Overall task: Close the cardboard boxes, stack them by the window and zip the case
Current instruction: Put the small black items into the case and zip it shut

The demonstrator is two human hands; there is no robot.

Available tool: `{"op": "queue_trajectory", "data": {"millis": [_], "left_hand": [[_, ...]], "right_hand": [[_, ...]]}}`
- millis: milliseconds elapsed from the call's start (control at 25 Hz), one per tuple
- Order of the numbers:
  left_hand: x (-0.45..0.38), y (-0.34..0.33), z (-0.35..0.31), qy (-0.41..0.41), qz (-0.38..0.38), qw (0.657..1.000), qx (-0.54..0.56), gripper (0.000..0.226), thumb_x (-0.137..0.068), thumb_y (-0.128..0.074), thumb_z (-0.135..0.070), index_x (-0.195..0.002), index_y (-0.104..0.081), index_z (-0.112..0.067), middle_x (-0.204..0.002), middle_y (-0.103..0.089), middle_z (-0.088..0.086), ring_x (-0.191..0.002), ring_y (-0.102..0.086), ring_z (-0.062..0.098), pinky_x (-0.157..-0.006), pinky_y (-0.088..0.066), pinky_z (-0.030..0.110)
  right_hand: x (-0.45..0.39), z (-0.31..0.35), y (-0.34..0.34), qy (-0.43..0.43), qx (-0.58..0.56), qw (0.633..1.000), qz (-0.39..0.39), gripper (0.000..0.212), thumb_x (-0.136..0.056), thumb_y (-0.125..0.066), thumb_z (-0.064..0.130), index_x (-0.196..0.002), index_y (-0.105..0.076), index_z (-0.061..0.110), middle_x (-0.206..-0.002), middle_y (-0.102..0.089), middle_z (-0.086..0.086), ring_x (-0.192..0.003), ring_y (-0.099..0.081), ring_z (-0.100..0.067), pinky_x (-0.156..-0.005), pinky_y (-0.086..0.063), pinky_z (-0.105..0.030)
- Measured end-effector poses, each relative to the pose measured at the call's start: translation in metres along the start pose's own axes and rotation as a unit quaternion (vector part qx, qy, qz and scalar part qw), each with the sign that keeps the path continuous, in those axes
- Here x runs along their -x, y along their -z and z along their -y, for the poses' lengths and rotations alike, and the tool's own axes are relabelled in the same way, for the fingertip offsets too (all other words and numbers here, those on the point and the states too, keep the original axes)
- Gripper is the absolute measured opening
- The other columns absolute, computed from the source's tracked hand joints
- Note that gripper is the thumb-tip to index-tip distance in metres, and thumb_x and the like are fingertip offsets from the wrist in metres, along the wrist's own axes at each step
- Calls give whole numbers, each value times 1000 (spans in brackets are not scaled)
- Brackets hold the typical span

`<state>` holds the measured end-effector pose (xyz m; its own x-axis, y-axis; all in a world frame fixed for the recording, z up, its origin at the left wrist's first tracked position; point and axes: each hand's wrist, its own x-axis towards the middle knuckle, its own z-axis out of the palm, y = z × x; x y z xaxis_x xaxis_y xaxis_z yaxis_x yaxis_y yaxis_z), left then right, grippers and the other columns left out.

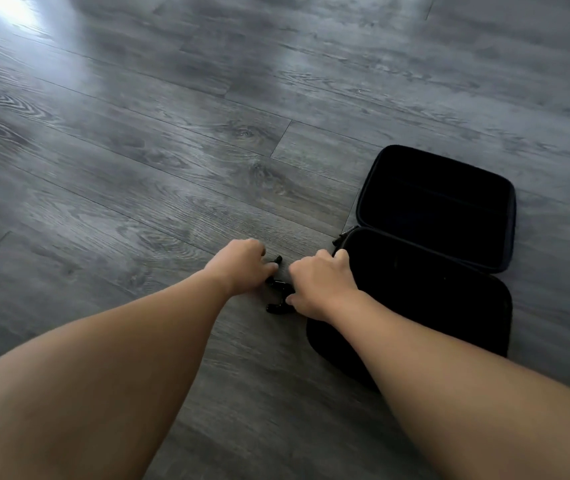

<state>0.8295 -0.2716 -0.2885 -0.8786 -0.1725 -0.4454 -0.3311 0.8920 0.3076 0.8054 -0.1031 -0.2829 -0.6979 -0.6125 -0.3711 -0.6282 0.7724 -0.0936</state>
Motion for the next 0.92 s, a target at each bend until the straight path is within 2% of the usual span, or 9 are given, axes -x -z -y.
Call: {"op": "queue_trajectory", "data": {"millis": [120, 280, 480, 560, 720, 800, 920], "left_hand": [[-7, -4, -6, -10, -3, 1000, -20, 36, -89, -66, -42, -101, -64, -8, -101, -64, 8, -96, -60, 28, -84, -53, 41], [-8, -8, -9, -4, 1, 999, -33, 17, -86, -62, -21, -96, -61, -8, -101, -63, 13, -94, -61, 34, -79, -55, 42], [-6, -1, -2, 3, -14, 999, -30, 18, -84, -65, -18, -98, -67, -8, -100, -64, 13, -92, -63, 34, -79, -57, 42], [-6, 5, 0, 11, -33, 999, -27, 16, -83, -65, -17, -97, -70, -10, -95, -65, 13, -88, -64, 34, -75, -58, 41], [-1, 20, -2, 13, -56, 998, -32, 13, -85, -65, -16, -96, -70, -11, -92, -66, 10, -83, -63, 30, -72, -59, 40], [1, 24, -10, 4, -59, 998, -34, 12, -86, -63, -15, -94, -70, -10, -89, -66, 9, -79, -63, 29, -71, -60, 41], [3, 29, -34, -14, -67, 997, -19, 11, -85, -62, -15, -88, -68, -7, -85, -65, 9, -75, -63, 29, -68, -60, 43]], "right_hand": [[4, -5, -4, 16, 18, 1000, -8, 23, -83, -65, 37, -80, -44, 28, -102, -65, 2, -104, -51, -28, -76, -20, -43], [5, -1, -8, 1, 20, 1000, -19, 18, -88, -58, 25, -78, -43, 26, -97, -67, 1, -103, -50, -28, -78, -23, -45], [5, -3, -8, -6, -10, 999, -41, 12, -90, -57, 20, -81, -51, 25, -98, -67, 3, -103, -49, -28, -78, -23, -44], [4, -6, -4, -9, -26, 997, -70, 4, -89, -59, 22, -86, -60, 23, -99, -67, 4, -103, -48, -27, -77, -22, -43], [9, -21, 13, -29, -60, 992, -106, 15, -93, -59, 34, -101, -70, 27, -103, -68, 6, -107, -49, -27, -79, -22, -42], [16, -31, 20, -57, -124, 983, -125, 18, -94, -60, 38, -103, -72, 27, -102, -69, 6, -109, -51, -26, -85, -27, -43], [30, -47, 29, -132, -216, 957, -143, 19, -92, -62, 40, -102, -73, 28, -99, -70, 4, -108, -58, -26, -83, -28, -39]]}}
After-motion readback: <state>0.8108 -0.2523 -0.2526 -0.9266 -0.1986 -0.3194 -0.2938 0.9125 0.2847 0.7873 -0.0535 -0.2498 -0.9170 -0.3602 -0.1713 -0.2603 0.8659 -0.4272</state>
